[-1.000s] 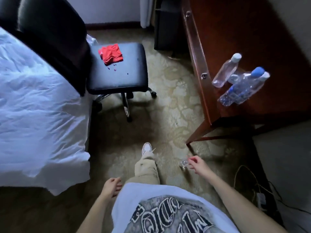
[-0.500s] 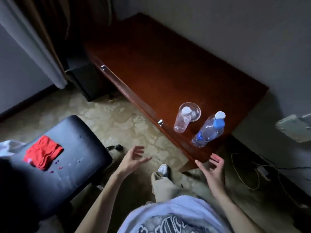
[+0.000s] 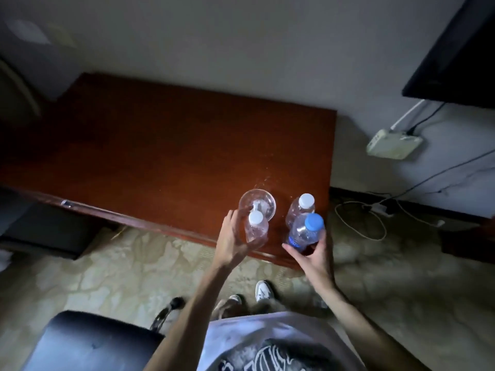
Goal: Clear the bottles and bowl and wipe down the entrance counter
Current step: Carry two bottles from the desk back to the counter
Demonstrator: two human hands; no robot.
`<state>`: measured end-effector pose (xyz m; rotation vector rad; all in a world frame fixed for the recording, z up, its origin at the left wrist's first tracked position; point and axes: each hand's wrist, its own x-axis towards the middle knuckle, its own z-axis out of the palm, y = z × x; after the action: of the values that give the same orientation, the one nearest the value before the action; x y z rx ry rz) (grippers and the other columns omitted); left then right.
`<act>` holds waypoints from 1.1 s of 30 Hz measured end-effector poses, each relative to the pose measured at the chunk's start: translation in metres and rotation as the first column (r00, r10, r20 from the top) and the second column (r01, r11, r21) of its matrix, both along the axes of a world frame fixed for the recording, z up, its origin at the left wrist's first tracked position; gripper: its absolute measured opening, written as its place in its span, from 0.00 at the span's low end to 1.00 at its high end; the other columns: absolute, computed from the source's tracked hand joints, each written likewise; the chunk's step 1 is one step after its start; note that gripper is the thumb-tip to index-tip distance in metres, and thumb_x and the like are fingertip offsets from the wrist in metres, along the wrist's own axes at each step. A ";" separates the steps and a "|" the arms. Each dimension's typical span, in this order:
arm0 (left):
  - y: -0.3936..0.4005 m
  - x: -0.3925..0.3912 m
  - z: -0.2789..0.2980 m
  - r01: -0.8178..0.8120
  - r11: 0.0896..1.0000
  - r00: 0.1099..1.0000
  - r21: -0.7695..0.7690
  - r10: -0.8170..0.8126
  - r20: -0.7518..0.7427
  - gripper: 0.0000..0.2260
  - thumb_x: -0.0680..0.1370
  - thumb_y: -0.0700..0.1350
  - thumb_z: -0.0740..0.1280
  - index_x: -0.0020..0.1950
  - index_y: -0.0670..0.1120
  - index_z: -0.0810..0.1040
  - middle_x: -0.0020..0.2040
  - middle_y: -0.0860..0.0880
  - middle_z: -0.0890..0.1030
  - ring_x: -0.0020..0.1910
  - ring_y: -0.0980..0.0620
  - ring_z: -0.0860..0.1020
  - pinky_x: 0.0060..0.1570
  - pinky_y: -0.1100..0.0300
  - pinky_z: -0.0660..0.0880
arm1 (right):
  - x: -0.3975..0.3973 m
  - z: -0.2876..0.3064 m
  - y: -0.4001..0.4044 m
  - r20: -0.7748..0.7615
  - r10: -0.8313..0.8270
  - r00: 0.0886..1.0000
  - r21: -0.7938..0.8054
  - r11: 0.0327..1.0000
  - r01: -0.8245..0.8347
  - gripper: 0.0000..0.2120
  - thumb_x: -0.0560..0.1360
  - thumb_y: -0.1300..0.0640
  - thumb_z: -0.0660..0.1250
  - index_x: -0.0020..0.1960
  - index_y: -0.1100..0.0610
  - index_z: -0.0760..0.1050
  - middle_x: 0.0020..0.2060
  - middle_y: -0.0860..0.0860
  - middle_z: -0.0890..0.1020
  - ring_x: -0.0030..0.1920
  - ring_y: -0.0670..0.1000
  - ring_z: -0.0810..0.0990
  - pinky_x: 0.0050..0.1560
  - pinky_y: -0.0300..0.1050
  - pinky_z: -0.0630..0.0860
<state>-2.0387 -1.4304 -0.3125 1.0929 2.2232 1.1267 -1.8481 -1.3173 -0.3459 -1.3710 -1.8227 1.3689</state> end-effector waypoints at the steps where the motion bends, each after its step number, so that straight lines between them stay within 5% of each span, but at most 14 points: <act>1: 0.002 -0.003 -0.001 0.046 0.999 0.999 -0.027 -0.046 -0.029 0.33 0.62 0.61 0.78 0.63 0.56 0.70 0.54 0.55 0.74 0.53 0.54 0.74 0.52 0.50 0.76 | -0.001 -0.002 0.000 0.010 -0.016 1.000 0.016 1.000 0.016 0.41 0.59 0.38 0.77 0.66 0.52 0.66 0.59 0.49 0.77 0.61 0.49 0.76 0.64 0.43 0.71; 7: 0.002 -0.010 0.008 0.197 0.980 0.979 -0.041 -0.199 -0.049 0.29 0.64 0.60 0.78 0.61 0.55 0.72 0.54 0.56 0.75 0.51 0.56 0.74 0.50 0.55 0.76 | 0.006 0.001 -0.019 0.061 -0.124 0.990 0.083 0.989 0.119 0.37 0.63 0.48 0.80 0.66 0.55 0.68 0.54 0.42 0.76 0.58 0.46 0.76 0.60 0.32 0.70; 11: -0.005 0.003 0.010 0.342 0.939 0.940 -0.020 -0.342 0.002 0.33 0.64 0.59 0.78 0.64 0.53 0.71 0.59 0.56 0.75 0.57 0.55 0.75 0.54 0.55 0.77 | 0.028 -0.002 -0.041 0.036 -0.269 0.962 0.050 0.962 0.267 0.40 0.62 0.43 0.80 0.68 0.51 0.66 0.58 0.50 0.76 0.58 0.51 0.78 0.58 0.51 0.78; 14: -0.006 0.025 0.007 0.437 0.898 0.899 -0.059 -0.435 0.044 0.30 0.63 0.62 0.77 0.59 0.52 0.72 0.54 0.55 0.76 0.53 0.55 0.77 0.51 0.56 0.77 | 0.055 0.003 -0.065 0.016 -0.386 0.922 0.014 0.922 0.386 0.36 0.62 0.49 0.81 0.64 0.56 0.70 0.53 0.54 0.79 0.53 0.53 0.80 0.56 0.54 0.78; 19: 0.009 0.085 0.003 0.691 0.719 0.720 -0.070 -0.694 -0.011 0.28 0.62 0.64 0.75 0.56 0.50 0.75 0.46 0.64 0.73 0.52 0.56 0.74 0.50 0.61 0.72 | 0.131 0.011 -0.121 0.006 -0.602 0.799 -0.096 0.795 0.599 0.25 0.66 0.60 0.79 0.56 0.48 0.70 0.50 0.46 0.82 0.48 0.40 0.82 0.48 0.41 0.79; 23: 0.022 0.148 0.004 0.738 0.674 0.669 0.009 -0.734 0.115 0.26 0.62 0.60 0.78 0.54 0.57 0.72 0.52 0.55 0.77 0.49 0.57 0.78 0.44 0.60 0.76 | 0.197 0.017 -0.159 0.039 -0.741 0.670 -0.149 0.659 0.738 0.26 0.60 0.45 0.79 0.52 0.43 0.68 0.48 0.46 0.81 0.46 0.37 0.82 0.48 0.42 0.80; 26: 0.034 0.206 -0.005 0.790 0.613 0.603 -0.001 -0.777 0.180 0.27 0.62 0.57 0.79 0.56 0.59 0.71 0.55 0.56 0.77 0.50 0.59 0.79 0.47 0.55 0.80 | 0.248 0.015 -0.178 0.086 -0.843 0.531 -0.127 0.520 0.845 0.36 0.56 0.32 0.75 0.56 0.50 0.69 0.49 0.47 0.81 0.48 0.45 0.82 0.50 0.49 0.80; 30: 0.061 0.301 -0.021 0.889 0.455 0.454 -0.056 -0.857 0.243 0.31 0.61 0.60 0.79 0.59 0.56 0.71 0.53 0.58 0.76 0.52 0.58 0.79 0.50 0.52 0.80 | 0.332 0.007 -0.187 0.114 -0.906 0.407 -0.097 0.398 0.912 0.30 0.62 0.43 0.78 0.56 0.53 0.69 0.49 0.48 0.81 0.49 0.47 0.82 0.51 0.52 0.81; 33: 0.087 0.394 -0.022 0.936 0.345 0.350 -0.065 -0.903 0.248 0.29 0.61 0.60 0.79 0.57 0.56 0.72 0.52 0.56 0.76 0.51 0.58 0.78 0.50 0.56 0.80 | 0.408 0.002 -0.189 0.117 -0.933 0.340 -0.061 0.335 0.940 0.32 0.62 0.40 0.77 0.58 0.51 0.68 0.50 0.46 0.81 0.48 0.42 0.82 0.49 0.44 0.81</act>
<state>-1.6451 -1.3429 -0.3345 1.7292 1.0925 0.4041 -1.4399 -1.5067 -0.3437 -2.0435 -0.5834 0.7362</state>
